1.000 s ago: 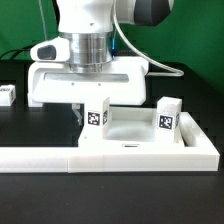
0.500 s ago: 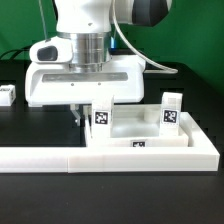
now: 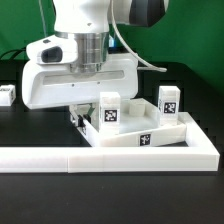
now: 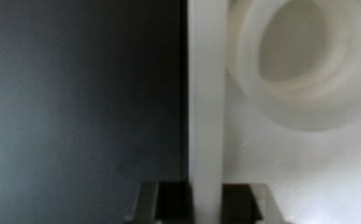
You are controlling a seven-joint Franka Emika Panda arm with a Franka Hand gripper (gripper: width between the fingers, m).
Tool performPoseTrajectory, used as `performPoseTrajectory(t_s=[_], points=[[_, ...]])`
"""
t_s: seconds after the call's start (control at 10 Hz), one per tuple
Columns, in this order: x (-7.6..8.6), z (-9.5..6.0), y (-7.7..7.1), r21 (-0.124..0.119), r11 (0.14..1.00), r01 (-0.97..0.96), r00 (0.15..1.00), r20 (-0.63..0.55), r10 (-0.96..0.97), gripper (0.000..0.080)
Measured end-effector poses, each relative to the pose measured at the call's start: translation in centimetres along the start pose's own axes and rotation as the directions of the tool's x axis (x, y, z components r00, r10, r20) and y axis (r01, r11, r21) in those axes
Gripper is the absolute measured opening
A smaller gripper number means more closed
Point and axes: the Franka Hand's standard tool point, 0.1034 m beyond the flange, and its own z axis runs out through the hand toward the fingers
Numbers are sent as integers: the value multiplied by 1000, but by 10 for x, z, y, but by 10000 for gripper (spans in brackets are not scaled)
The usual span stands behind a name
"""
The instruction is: Assemble square table
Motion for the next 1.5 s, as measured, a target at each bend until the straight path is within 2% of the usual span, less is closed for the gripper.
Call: performPoseTrajectory(t_s=[0.3,0.7,1.1,1.3,1.4,1.5], points=[[5,-3,3,-21,987,160,987,9,-160,58],[24,-9,5,-52,926,374,928,19,-373,58],[20,-9,11,-53,827,560,829,46,-558,58],[19,-8,13,-51,745,665,747,67,-662,58],[25,-9,6,-53,768,639,769,63,-636,58],[35,-10,-3,-44,767,640,768,58,-638,58]])
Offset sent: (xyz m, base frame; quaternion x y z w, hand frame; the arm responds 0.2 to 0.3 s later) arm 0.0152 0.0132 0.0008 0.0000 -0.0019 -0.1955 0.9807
